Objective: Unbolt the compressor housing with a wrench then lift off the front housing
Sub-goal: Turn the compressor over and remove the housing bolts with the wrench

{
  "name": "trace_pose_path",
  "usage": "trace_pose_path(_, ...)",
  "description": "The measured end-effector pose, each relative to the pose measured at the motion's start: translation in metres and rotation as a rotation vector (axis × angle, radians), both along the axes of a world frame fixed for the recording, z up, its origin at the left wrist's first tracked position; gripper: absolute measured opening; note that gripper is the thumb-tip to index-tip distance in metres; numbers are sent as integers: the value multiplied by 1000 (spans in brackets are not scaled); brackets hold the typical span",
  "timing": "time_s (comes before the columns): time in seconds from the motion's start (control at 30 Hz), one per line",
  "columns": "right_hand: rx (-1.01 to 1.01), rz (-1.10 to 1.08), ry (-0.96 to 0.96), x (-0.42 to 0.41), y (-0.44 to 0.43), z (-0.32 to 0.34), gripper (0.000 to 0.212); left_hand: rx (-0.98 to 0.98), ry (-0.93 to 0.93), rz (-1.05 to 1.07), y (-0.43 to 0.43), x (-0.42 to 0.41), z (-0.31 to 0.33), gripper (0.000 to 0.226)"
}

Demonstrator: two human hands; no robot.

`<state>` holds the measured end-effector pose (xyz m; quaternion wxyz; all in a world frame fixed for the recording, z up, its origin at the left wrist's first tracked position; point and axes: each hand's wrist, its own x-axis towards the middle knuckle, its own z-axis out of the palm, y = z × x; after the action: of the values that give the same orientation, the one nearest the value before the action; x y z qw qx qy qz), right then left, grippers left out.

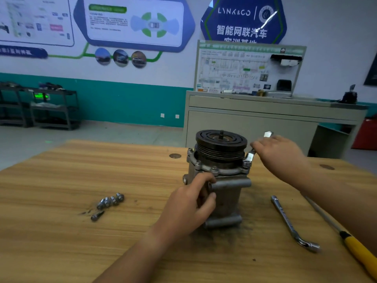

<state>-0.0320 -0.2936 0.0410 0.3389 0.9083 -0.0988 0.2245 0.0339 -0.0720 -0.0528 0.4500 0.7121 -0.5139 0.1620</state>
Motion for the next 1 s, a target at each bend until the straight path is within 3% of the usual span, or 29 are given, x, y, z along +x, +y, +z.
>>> trace_pose_path(0.1,335,140,-374,-28,-1,1,23,4,17,-21,1,-1,0,32)
trace_pose_path(0.17,546,224,-497,-49,3,0,24,-1,41,-27,0,-2,-1,35)
trace_pose_path(0.23,589,132,-389,-68,11,-4,25,-9,47,-38,-2,-2,-3,38)
trace_pose_path(0.33,454,-92,-143,-81,24,-14,24,-19,32,-41,0,-3,-3,37)
trace_pose_path(0.7,109,-224,327,-73,68,19,32,-48,18,7,-4,-1,-8,29)
trace_pose_path(0.87,177,-147,316,-72,48,20,21,-40,32,3,-3,-3,-5,30)
trace_pose_path(1.0,92,-119,324,-64,12,9,48,-18,8,2,-1,1,-2,29)
